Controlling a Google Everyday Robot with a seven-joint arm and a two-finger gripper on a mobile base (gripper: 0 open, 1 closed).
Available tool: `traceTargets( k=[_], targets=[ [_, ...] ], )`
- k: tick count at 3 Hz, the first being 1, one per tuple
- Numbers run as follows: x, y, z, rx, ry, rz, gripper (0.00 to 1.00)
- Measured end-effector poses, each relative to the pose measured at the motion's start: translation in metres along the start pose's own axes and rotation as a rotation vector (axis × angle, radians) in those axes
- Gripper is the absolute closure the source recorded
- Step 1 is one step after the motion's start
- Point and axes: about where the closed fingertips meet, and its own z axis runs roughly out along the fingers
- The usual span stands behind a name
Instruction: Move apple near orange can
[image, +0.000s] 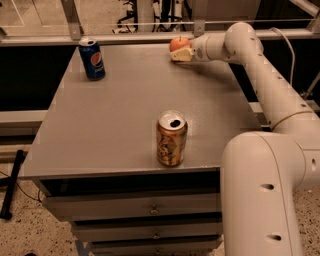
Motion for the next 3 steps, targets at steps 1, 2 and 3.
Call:
traceTargets(
  k=[1, 2, 3],
  targets=[
    [0.0, 0.0, -0.014, -0.013, -0.005, 0.008, 0.64],
    [-0.003, 0.003, -0.046, -0.037, -0.014, -0.003, 0.87],
    [-0.003, 0.02, -0.091, -0.111, -0.039, -0.034, 1.0]
  ],
)
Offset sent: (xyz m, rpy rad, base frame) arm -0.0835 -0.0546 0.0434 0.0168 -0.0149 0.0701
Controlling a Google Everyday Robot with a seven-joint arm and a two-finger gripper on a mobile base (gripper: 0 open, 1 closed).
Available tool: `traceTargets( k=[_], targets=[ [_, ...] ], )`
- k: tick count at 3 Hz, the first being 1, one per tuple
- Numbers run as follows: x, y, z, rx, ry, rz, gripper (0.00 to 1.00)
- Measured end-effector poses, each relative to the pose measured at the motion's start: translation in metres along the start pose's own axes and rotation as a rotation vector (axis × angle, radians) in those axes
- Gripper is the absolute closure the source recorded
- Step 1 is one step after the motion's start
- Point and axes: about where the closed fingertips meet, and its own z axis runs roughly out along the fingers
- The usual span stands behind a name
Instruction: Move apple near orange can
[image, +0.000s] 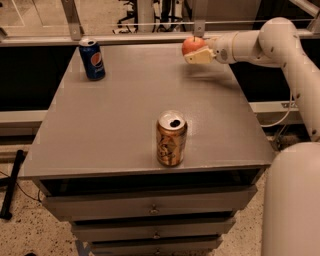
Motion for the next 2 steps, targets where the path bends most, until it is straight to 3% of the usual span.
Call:
traceTargets(
  k=[1, 2],
  targets=[
    [-0.0008, 0.0261, -0.0524, -0.031, 0.01, -0.048, 1.0],
    [-0.0009, 0.0261, -0.0523, -0.031, 0.009, -0.048, 1.0]
  ],
)
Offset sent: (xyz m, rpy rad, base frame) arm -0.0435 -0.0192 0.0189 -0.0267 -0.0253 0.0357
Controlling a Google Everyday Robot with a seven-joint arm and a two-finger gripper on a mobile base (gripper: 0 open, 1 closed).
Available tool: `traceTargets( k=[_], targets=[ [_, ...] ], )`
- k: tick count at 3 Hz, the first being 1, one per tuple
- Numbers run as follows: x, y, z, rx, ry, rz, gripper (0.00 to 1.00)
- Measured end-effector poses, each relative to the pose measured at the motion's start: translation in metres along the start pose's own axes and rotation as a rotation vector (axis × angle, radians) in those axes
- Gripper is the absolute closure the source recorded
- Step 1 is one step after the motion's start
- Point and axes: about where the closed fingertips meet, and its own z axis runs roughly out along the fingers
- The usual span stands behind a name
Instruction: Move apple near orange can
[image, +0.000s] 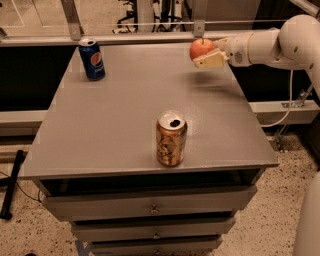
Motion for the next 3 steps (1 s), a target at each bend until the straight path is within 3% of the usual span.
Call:
traceTargets(
  k=[1, 3],
  targets=[
    [0.001, 0.015, 0.007, -0.063, -0.003, -0.018, 1.0],
    [0.005, 0.084, -0.041, -0.255, 0.004, -0.099, 1.0]
  ],
)
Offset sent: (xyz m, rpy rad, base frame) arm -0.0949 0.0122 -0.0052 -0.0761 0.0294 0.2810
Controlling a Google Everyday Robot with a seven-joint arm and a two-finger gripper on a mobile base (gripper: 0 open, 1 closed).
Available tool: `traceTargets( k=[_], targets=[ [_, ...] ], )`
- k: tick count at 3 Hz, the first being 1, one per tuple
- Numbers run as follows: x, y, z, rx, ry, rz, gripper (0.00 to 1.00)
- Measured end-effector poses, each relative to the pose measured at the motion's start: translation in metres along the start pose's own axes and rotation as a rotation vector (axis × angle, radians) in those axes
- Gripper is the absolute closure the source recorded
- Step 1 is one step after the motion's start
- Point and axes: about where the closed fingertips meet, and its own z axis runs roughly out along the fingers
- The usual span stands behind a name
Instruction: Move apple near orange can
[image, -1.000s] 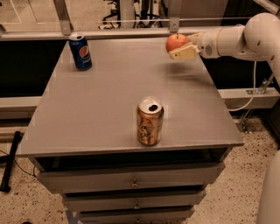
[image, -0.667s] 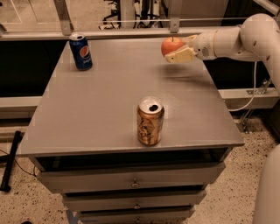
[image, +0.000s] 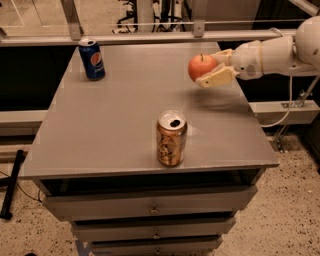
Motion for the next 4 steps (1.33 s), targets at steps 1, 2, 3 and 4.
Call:
traceTargets(
  k=[1, 2, 3, 4],
  targets=[
    [-0.003, 0.042, -0.027, -0.075, -0.015, -0.023, 1.0],
    [0.004, 0.082, -0.045, -0.149, -0.036, -0.036, 1.0],
    [0.018, 0.12, -0.054, -0.213, -0.037, -0.056, 1.0],
    [0.03, 0.152, -0.056, -0.281, -0.031, -0.083, 1.0]
  ],
)
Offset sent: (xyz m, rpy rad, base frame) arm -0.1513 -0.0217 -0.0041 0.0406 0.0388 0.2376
